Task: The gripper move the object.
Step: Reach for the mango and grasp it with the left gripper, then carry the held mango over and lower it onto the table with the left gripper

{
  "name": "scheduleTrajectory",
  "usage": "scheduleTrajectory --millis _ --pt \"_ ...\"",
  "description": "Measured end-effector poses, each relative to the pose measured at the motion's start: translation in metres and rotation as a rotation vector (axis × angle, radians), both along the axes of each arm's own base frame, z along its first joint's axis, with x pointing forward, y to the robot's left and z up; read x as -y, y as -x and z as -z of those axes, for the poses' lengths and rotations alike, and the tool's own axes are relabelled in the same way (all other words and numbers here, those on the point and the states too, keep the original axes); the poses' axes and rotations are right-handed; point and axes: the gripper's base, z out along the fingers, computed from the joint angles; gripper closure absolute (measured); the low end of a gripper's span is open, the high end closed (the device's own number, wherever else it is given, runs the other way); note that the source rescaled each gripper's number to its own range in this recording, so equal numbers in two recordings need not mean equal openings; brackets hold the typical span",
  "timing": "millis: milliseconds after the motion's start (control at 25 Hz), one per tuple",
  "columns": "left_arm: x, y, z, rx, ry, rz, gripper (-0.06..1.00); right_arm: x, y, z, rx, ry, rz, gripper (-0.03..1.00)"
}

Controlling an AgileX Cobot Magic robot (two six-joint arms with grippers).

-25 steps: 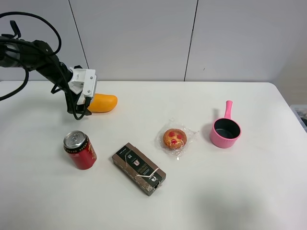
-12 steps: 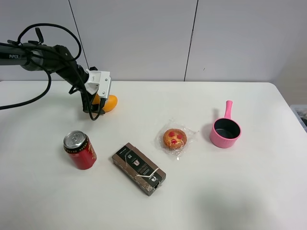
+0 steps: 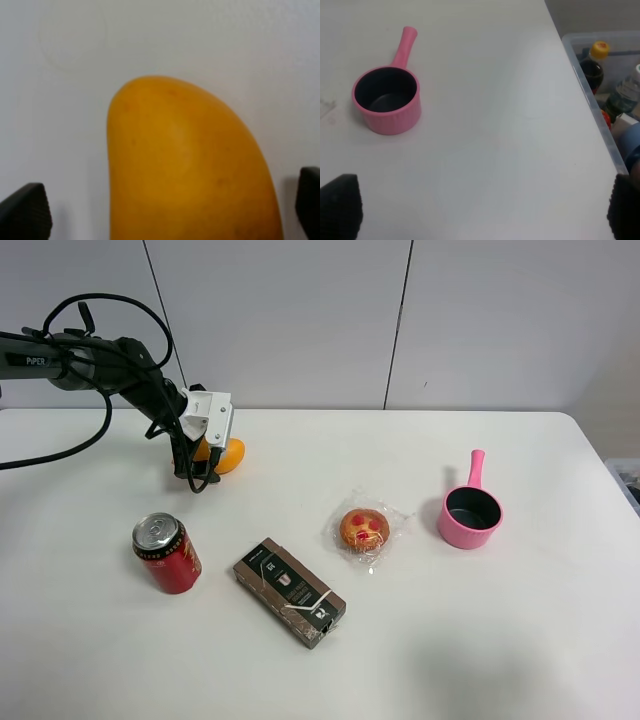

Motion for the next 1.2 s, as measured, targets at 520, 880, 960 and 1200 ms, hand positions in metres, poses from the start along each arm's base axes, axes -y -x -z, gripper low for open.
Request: scheduleTrajectory --millis 520,880,960,1200 --pt "0.000 0.004 0.002 -0.043 0.004 0.015 0.93 0.000 0.000 0.000 0.000 0.000 0.000 -0.03" --pt "0.000 0.005 0.000 -0.057 0.006 0.022 0.94 0.000 0.000 0.000 0.000 0.000 0.000 -0.03" --pt "0.001 0.008 -0.005 -0.082 0.015 0.025 0.94 0.000 0.000 0.000 0.000 0.000 0.000 -0.03" --pt "0.017 0.024 -0.064 -0.118 0.118 -0.090 0.94 0.000 0.000 0.000 0.000 0.000 0.000 -0.03"
